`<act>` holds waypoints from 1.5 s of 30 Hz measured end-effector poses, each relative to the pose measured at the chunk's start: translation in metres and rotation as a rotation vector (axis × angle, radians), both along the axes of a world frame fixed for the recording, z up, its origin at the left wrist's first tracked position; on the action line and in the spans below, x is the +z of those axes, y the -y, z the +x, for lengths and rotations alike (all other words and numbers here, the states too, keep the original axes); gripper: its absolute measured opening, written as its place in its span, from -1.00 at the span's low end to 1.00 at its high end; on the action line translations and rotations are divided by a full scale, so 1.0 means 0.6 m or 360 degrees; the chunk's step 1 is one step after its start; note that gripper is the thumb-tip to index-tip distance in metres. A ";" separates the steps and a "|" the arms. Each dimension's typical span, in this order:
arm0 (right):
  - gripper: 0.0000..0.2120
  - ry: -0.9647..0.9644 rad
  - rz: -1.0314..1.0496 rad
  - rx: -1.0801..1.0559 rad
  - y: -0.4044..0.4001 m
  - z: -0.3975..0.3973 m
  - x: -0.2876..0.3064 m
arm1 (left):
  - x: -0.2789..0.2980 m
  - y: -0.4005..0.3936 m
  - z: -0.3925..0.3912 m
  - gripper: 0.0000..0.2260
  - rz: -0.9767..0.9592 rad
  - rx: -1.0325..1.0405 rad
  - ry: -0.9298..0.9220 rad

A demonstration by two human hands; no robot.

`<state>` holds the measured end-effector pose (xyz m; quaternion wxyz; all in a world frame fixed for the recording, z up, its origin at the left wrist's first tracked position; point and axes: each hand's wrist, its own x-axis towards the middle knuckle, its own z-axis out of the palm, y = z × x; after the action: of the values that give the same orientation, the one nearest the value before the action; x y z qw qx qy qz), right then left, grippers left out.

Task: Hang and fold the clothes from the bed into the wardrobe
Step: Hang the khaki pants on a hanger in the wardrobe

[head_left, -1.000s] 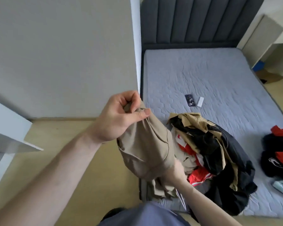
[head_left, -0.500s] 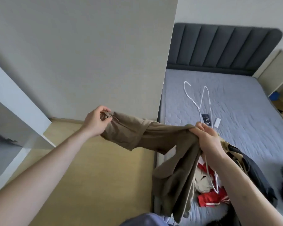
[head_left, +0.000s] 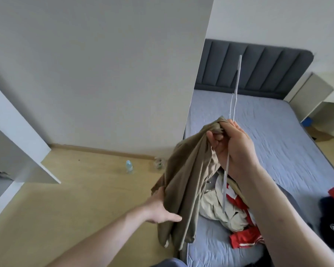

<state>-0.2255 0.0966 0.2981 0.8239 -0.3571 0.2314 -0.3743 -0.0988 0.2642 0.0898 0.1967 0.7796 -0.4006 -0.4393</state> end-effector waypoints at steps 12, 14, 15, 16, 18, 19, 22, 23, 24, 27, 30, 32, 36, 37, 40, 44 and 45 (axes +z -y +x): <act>-0.68 -0.0491 -0.0267 -0.0342 0.055 -0.061 -0.039 | 0.073 -0.018 0.171 -0.69 -0.0765 0.0946 -0.0139; -0.64 -0.0635 -0.0320 -0.0417 0.066 -0.076 -0.053 | 0.104 -0.022 0.207 -0.70 -0.0839 0.0923 -0.0074; -0.63 -0.0694 -0.0339 -0.0435 0.068 -0.080 -0.060 | 0.118 -0.022 0.221 -0.71 -0.0872 0.0910 -0.0071; -0.63 -0.0740 -0.0350 -0.0443 0.068 -0.082 -0.066 | 0.132 -0.022 0.232 -0.72 -0.0890 0.0892 -0.0062; -0.64 -0.0780 -0.0349 -0.0438 0.064 -0.081 -0.078 | 0.157 -0.021 0.247 -0.72 -0.0869 0.0844 0.0023; -0.64 -0.0787 -0.0347 -0.0428 0.060 -0.080 -0.082 | 0.165 -0.021 0.252 -0.74 -0.0862 0.0832 0.0038; -0.59 -0.0778 -0.0314 -0.0359 0.047 -0.074 -0.082 | 0.182 -0.037 0.246 -0.76 -0.0769 0.0842 -0.0336; -0.59 -0.0730 -0.0270 -0.0319 0.042 -0.071 -0.081 | 0.182 -0.048 0.238 -0.77 -0.0687 0.0770 -0.0477; -0.59 -0.0663 -0.0209 -0.0271 0.037 -0.067 -0.080 | 0.179 -0.059 0.228 -0.79 -0.0604 0.0637 -0.0543; -0.68 -0.0531 -0.0029 -0.0094 0.012 -0.041 -0.078 | 0.153 -0.086 0.187 -0.79 -0.0244 0.0132 -0.0422; -0.74 -0.0429 0.0113 0.0096 -0.021 -0.006 -0.081 | 0.108 -0.101 0.144 -0.79 0.0395 -0.0291 -0.0365; -0.78 -0.0403 0.0141 0.0204 -0.041 0.014 -0.081 | 0.073 -0.103 0.126 -0.84 0.0606 -0.0358 -0.0341; -0.78 -0.0387 0.0102 0.0326 -0.068 0.037 -0.074 | 0.013 -0.081 0.121 -0.58 0.0227 0.0027 -0.0399; -0.77 -0.0380 0.0095 0.0365 -0.073 0.038 -0.070 | 0.005 -0.072 0.119 -0.51 0.0080 0.0198 -0.0340; -0.76 -0.0299 0.0079 0.0523 -0.083 0.034 -0.054 | -0.008 -0.038 0.106 -0.36 -0.0165 0.0412 -0.0284; -0.62 -0.0255 -0.0038 0.0647 -0.074 0.012 -0.029 | -0.014 0.010 0.062 -0.25 -0.0256 0.0080 -0.0296; -0.60 -0.0255 -0.0065 0.0643 -0.069 0.006 -0.023 | -0.019 0.020 0.048 -0.28 -0.0243 -0.0072 -0.0221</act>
<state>-0.2218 0.1382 0.2841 0.8537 -0.4415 0.2121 -0.1767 -0.0699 0.2524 0.0782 0.2727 0.7208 -0.4359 -0.4648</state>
